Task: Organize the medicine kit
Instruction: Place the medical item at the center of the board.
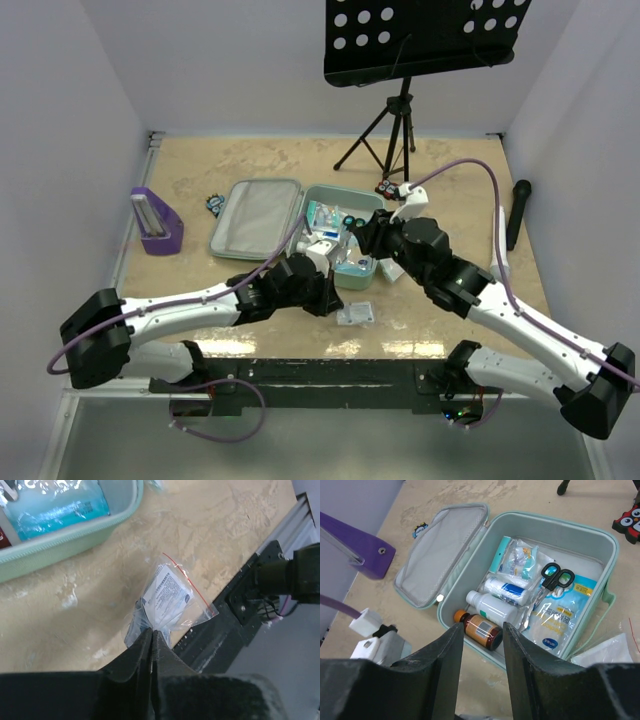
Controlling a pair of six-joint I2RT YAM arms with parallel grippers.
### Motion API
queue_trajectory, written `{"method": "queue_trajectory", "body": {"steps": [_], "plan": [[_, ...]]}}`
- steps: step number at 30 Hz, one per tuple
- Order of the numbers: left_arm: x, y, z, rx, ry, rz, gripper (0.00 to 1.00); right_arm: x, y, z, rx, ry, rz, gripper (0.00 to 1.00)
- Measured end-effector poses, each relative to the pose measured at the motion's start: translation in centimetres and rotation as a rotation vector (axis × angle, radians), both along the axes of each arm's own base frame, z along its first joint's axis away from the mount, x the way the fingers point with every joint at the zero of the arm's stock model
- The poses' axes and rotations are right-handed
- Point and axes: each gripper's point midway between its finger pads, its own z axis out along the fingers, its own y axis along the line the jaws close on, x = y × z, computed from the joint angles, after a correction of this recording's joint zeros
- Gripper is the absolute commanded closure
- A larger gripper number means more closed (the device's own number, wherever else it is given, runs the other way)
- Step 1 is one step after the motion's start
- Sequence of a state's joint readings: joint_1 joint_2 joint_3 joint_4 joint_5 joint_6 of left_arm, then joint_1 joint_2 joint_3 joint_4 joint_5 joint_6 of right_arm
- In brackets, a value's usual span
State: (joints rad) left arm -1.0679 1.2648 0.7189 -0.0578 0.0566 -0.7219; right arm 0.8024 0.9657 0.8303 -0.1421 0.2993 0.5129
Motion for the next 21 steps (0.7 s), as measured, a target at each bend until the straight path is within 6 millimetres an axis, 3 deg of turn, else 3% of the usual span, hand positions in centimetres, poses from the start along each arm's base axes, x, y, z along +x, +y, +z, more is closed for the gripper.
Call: {"method": "queue_trajectory", "body": {"steps": [4, 9, 12, 17, 20, 21], "plan": [[1.2, -0.8, -0.8, -0.008, -0.030, 0.029, 0.61, -0.3, -0.5, 0.6, 0.007, -0.011, -0.005, 0.57], [2.2, -1.3, -0.5, -0.031, -0.060, 0.061, 0.53, -0.4, -0.6, 0.6, 0.005, -0.009, -0.005, 0.58], [2.8, -0.6, 0.4, -0.043, -0.092, 0.104, 0.50, -0.4, -0.5, 0.4, 0.000, -0.006, -0.005, 0.58], [3.5, 3.5, 4.5, -0.084, -0.157, 0.262, 0.27, 0.1, 0.0, -0.7, -0.030, 0.008, 0.006, 0.55], [4.0, 6.9, 7.4, -0.135, -0.186, 0.405, 0.00, 0.5, 0.6, -1.6, -0.050, 0.023, 0.019, 0.53], [4.2, 8.4, 8.1, -0.153, -0.192, 0.463, 0.00, 0.5, 0.9, -1.9, -0.055, 0.026, 0.026, 0.53]]}}
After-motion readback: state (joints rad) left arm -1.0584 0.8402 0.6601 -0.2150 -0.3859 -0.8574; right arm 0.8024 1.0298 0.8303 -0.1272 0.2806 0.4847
